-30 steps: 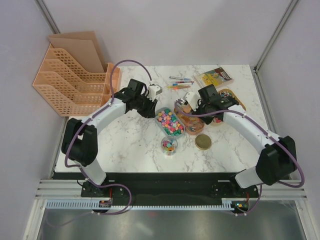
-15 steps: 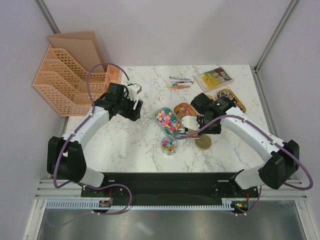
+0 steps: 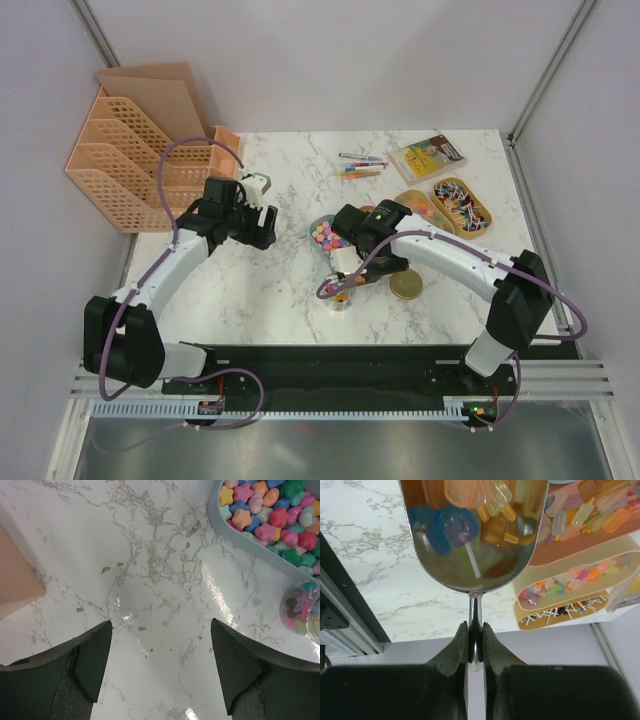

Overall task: Pack the candies
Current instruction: Place the fake candies in the packing bottle.

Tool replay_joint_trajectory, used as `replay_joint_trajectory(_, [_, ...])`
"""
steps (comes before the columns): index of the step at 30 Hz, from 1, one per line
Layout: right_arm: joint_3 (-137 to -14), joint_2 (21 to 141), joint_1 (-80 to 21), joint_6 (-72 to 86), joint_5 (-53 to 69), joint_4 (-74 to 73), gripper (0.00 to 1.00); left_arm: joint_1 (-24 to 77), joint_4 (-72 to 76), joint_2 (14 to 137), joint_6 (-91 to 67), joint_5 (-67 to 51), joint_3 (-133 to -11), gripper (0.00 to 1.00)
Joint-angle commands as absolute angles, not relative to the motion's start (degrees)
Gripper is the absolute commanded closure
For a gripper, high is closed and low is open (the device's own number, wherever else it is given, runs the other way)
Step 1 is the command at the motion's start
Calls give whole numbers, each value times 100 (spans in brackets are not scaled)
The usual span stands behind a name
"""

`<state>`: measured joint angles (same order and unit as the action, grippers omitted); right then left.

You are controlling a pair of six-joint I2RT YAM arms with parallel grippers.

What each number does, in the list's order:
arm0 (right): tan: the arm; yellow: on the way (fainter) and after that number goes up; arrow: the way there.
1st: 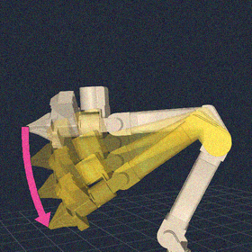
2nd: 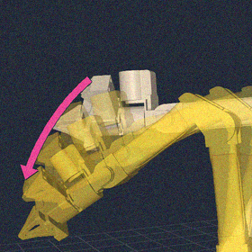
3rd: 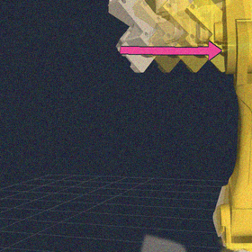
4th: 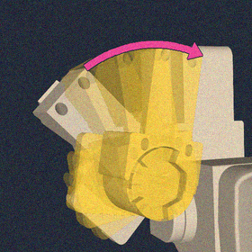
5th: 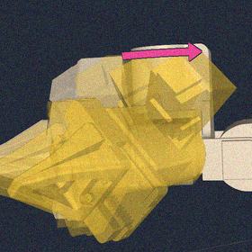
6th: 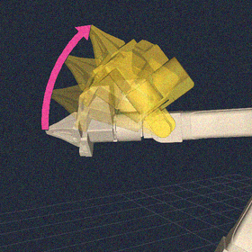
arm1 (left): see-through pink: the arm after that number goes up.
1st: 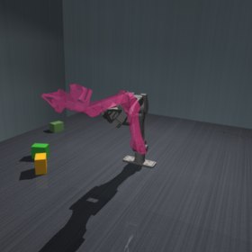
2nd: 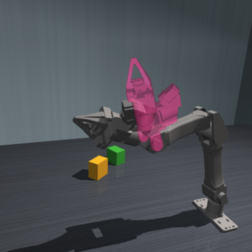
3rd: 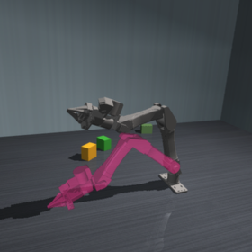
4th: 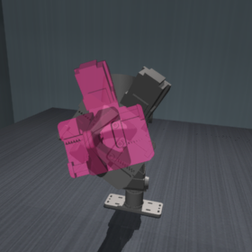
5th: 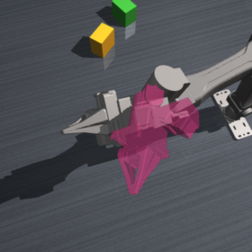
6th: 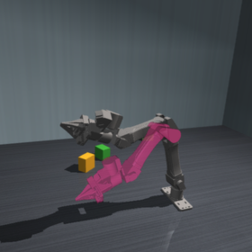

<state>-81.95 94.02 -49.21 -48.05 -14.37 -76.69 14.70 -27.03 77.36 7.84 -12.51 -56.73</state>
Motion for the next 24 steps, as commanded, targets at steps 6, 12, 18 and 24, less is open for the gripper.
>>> replay_joint_trajectory(6, [-8323, 9554, -5247, -4746, -2592, -8367, 100, 1389, -2188, 7242, 510, -1424, -5388, 14])
replay_joint_trajectory(12, [-8306, 9580, -5554, -4825, -3304, -8358, 100, 1336, -2074, 7146, 448, -1415, -5291, 14])
replay_joint_trajectory(18, [-8165, 9589, -5853, -5010, -3936, -8367, 100, 1327, -1916, 7180, 422, -1546, -5159, 16])
replay_joint_trajectory(24, [-8007, 9536, -6082, -5106, -4297, -8358, 100, 1336, -1802, 7777, 264, -1924, -5238, 89])
